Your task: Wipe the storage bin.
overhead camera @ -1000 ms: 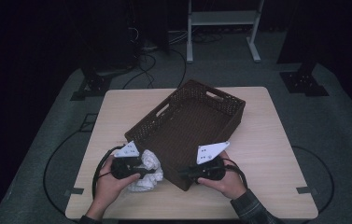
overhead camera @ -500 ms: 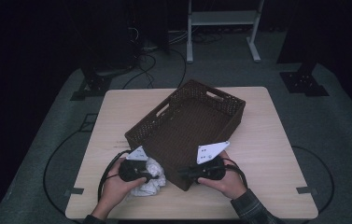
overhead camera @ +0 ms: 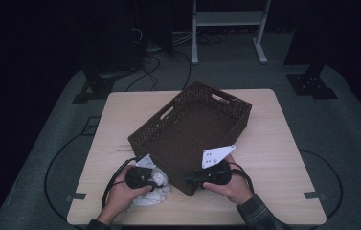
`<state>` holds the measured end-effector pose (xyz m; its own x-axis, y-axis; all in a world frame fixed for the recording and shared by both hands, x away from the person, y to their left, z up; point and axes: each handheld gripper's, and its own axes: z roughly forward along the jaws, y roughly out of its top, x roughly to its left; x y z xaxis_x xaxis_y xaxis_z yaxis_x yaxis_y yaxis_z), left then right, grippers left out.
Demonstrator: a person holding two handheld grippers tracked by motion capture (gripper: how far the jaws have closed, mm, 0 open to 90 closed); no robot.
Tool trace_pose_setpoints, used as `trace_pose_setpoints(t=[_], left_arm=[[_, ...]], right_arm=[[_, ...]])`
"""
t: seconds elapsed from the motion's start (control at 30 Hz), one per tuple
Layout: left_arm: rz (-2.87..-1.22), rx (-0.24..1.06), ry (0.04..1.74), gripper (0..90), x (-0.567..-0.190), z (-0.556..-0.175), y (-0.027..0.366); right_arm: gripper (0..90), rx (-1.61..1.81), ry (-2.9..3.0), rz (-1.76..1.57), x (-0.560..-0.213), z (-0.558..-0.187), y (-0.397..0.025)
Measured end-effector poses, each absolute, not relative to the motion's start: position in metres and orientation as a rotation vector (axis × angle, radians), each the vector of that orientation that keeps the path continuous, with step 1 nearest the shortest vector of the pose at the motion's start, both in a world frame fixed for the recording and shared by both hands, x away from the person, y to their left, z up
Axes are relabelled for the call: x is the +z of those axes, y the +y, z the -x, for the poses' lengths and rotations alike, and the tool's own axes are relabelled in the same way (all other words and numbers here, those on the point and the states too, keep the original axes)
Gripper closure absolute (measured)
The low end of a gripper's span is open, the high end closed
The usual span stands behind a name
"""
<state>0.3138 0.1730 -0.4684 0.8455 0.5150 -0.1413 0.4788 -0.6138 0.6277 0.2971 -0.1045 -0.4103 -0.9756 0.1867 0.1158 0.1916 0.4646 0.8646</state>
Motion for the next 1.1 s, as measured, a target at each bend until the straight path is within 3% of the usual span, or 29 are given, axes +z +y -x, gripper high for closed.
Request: trace_pose_setpoints(t=[0.63, 1.1], left_arm=[[-2.165, 0.136, 0.600, 68.3, -0.422, -0.295, 0.174], [-2.155, 0.110, 0.594, 68.3, -0.418, -0.294, 0.172]], right_arm=[[78.0, -1.586, -2.681, 0.346, -0.410, -0.298, -0.105], [78.0, -1.583, -2.686, 0.348, -0.410, -0.297, -0.104]])
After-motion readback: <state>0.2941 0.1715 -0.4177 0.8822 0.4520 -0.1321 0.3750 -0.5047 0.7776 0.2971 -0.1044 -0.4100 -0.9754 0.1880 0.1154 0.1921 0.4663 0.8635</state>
